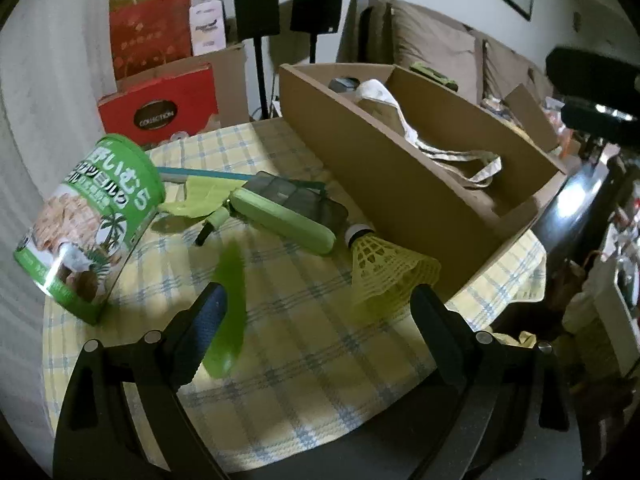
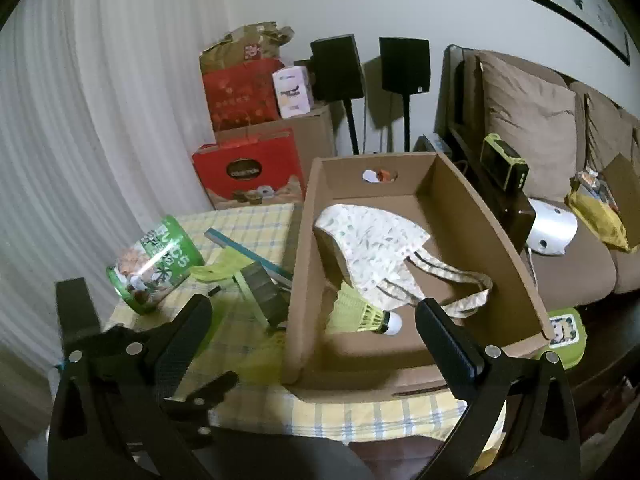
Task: Organize objects
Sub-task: 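Grasp a second yellow shuttlecock by its tip with the left tool, then close the right tool on the green leaf-shaped spatula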
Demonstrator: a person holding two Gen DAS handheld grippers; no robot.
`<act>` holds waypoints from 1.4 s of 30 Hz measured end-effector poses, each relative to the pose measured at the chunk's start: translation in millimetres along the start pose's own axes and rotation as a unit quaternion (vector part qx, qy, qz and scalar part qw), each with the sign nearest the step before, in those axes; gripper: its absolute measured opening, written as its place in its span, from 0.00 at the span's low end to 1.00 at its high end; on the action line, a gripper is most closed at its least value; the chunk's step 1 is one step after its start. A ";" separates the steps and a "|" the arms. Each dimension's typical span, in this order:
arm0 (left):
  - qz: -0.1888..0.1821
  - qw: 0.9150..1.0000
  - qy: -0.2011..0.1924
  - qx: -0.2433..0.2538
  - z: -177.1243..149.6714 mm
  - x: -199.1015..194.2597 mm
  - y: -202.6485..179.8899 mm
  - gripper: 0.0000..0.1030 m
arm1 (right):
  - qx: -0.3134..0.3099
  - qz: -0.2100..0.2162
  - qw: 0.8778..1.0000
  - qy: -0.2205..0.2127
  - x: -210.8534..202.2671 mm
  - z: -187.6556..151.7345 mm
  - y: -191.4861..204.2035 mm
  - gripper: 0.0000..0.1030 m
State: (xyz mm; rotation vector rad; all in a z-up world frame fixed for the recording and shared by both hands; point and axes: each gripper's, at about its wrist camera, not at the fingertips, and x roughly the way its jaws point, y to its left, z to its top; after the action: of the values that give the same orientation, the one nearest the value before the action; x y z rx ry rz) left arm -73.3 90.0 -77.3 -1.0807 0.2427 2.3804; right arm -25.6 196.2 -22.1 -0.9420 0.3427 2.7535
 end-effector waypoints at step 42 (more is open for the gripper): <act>0.012 0.986 -0.040 -0.161 -10.9 -87.3 113.6 0.02 | -0.053 0.069 0.995 0.053 45.4 2.3 53.9 0.91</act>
State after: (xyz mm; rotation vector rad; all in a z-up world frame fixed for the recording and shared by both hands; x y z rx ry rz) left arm -76.8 -43.8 -24.9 -1.1232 -0.1658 2.5363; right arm -76.6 151.1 -40.5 -1.1343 0.2911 2.8781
